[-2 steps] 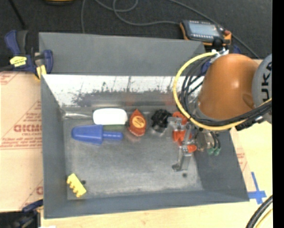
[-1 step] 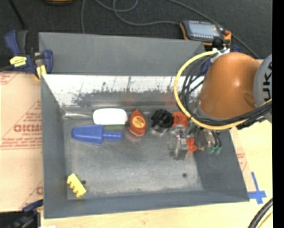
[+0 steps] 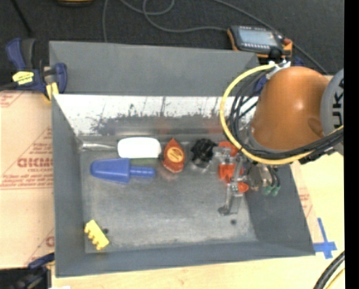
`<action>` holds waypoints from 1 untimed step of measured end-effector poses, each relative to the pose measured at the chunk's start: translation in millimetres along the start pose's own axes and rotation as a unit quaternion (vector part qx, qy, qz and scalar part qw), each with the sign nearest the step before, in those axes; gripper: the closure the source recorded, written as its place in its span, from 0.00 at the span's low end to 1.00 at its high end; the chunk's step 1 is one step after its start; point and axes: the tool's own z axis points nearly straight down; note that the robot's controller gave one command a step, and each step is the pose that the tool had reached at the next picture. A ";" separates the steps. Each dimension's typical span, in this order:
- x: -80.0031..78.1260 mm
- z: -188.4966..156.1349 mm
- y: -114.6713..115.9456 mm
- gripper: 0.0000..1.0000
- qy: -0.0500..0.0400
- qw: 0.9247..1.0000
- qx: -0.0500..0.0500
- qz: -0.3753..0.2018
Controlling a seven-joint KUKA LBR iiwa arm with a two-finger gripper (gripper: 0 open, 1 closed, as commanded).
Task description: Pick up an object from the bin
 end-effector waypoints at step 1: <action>0.0 0.0 -0.1 0.00 0.000 1.000 0.000 0.000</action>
Offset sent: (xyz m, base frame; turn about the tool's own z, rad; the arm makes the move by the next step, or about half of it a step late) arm 0.0836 -0.0303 -0.0436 -0.0973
